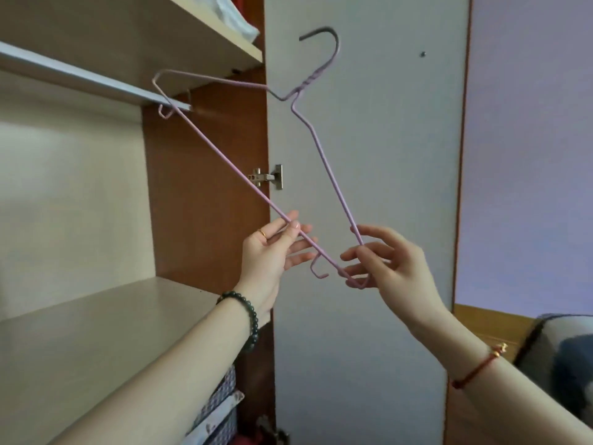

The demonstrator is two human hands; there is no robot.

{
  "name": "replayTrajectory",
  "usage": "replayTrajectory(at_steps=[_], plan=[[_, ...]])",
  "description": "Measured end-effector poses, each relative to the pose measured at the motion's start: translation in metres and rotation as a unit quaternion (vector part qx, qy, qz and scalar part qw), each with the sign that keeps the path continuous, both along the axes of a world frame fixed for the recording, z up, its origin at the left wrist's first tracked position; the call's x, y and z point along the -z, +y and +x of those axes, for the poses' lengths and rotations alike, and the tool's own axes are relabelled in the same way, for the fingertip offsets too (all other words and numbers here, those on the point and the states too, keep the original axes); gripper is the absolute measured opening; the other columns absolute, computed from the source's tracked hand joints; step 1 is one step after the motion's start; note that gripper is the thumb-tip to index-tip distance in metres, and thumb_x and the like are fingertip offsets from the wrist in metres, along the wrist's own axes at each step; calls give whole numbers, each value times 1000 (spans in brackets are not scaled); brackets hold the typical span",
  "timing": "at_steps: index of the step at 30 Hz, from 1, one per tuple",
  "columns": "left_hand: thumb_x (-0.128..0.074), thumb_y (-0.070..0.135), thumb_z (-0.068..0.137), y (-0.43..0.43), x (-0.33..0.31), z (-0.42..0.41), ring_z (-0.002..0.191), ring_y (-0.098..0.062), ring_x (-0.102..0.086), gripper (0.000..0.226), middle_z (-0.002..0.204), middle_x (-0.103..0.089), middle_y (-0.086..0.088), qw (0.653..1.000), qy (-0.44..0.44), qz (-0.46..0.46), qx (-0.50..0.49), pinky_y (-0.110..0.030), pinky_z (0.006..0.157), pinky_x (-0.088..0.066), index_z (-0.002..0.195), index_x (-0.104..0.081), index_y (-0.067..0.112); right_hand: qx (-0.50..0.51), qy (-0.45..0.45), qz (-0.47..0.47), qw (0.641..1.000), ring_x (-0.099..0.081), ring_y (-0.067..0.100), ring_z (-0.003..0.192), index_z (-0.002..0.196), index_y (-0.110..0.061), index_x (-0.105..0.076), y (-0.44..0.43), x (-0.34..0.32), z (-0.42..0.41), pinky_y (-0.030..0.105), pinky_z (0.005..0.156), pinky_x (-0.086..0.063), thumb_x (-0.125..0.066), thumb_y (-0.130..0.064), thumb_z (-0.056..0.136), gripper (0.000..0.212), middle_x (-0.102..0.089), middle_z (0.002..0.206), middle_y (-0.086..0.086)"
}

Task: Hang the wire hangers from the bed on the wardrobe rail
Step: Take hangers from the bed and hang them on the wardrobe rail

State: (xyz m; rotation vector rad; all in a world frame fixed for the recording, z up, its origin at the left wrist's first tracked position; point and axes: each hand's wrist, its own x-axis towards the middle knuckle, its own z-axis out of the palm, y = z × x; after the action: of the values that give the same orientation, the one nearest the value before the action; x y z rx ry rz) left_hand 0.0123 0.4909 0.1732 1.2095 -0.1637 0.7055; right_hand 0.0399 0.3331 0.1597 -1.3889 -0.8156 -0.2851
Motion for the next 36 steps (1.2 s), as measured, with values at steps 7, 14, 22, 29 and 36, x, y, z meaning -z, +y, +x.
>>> replayTrajectory(at_steps=[7,14,22,29,36], plan=[[-58,11,88,105,-17,-48,75,-13,-70,12,86,-70,-3,989,24,-19,-148,-22,66,-59,98,-64,11,-69,-52,-45,995,-70,23,62,106,-19,-59,108,-29,-21,32,55,-59,-51,-3,90,25,-71,79,6],[-54,4,90,188,-45,-98,72,-15,-66,17,85,-65,-9,974,0,-79,-211,-17,56,-57,105,-57,-2,-134,-108,-61,983,-68,20,60,113,-13,-61,196,-58,-55,24,49,-56,-50,-2,89,29,-71,80,7],[-56,2,88,251,-74,-148,52,-8,-67,11,79,-63,-10,944,-70,-148,-287,-15,55,-56,98,-58,-3,-183,-177,-70,965,-64,12,52,117,-8,-59,284,-105,-101,19,47,-53,-45,-4,88,32,-68,73,4],[-55,3,89,294,-105,-184,44,-4,-62,16,57,-64,-3,910,-134,-202,-337,-13,53,-54,73,-57,3,-215,-208,-55,953,-67,24,64,121,-4,-55,345,-145,-143,37,68,-59,-39,-3,89,37,-69,77,13],[-49,7,94,324,-118,-185,64,-11,-55,25,45,-60,4,885,-200,-243,-343,-19,74,-48,69,-52,7,-202,-217,-60,953,-68,35,64,115,3,-58,387,-171,-163,45,70,-58,-38,-1,85,36,-70,81,23]])
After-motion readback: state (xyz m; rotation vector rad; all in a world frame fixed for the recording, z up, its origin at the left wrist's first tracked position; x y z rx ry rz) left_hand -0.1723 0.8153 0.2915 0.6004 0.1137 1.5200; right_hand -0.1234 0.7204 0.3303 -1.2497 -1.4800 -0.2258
